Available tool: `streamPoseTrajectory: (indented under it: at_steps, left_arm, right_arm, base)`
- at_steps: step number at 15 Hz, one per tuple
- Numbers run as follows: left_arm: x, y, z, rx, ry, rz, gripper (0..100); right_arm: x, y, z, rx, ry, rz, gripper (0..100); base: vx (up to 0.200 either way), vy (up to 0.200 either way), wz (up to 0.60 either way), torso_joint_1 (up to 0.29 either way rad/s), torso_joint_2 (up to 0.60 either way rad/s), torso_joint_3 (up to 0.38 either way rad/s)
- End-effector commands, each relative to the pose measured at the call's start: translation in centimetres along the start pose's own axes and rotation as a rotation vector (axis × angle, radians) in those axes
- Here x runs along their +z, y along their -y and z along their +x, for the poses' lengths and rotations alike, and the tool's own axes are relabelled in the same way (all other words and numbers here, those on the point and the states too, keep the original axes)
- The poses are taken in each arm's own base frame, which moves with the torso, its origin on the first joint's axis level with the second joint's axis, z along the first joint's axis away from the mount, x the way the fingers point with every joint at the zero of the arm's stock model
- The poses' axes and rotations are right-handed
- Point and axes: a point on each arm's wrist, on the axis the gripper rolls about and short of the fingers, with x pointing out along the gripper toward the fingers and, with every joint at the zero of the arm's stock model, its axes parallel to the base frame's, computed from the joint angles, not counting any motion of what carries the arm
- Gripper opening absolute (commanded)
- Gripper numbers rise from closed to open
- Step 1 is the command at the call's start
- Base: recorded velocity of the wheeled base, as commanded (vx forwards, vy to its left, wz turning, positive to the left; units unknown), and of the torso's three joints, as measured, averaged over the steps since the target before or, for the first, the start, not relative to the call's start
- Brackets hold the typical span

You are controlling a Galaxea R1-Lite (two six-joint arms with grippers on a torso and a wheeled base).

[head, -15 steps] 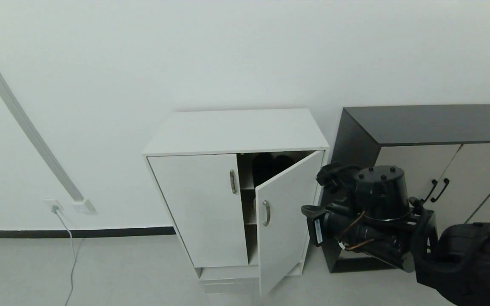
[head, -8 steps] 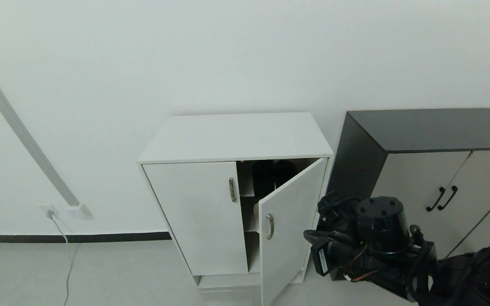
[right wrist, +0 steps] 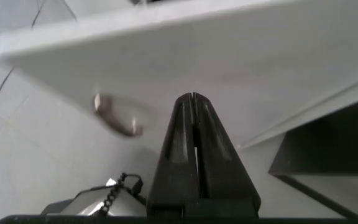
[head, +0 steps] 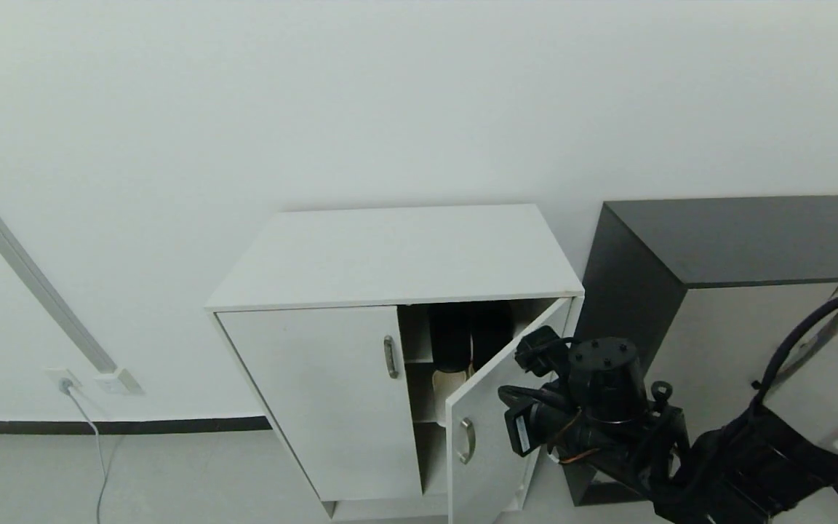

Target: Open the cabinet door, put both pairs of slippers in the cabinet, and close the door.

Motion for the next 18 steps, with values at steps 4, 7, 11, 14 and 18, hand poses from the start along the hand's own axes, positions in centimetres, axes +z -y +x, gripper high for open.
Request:
streamPoseTrajectory:
  at_steps: [4,7,11,14,18]
  left_arm:
    - [0.0,0.0,0.0,0.000,-0.001,-0.002,0]
    - [0.0,0.0,0.0,0.000,-0.001,-0.002,0]
    - [0.0,0.0,0.0,0.000,-0.001,-0.002,0]
    - [0.0,0.0,0.0,0.000,-0.001,-0.002,0]
    - [0.0,0.0,0.0,0.000,-0.001,0.000,0]
  right_arm:
    - [-0.4,1.2,4.9,-0.021,0.010,0.016,0]
    - [-0.1,1.8,7.4,-0.037,0.045,0.025,0]
    - [1.0,2.8,9.0,-0.060,0.069,0.036,0]
    - [1.2,3.0,9.9,-0.066,0.086,0.039,0]
    - [2.1,3.7,10.7,-0.075,0.101,0.044,0]
  base:
    - [0.000,0.000,0.00,0.000,0.00,0.000]
    - [0.000,0.000,0.00,0.000,0.00,0.000]
    - [0.000,0.000,0.00,0.000,0.00,0.000]
    - [0.000,0.000,0.00,0.000,0.00,0.000]
    - [0.000,0.000,0.00,0.000,0.00,0.000]
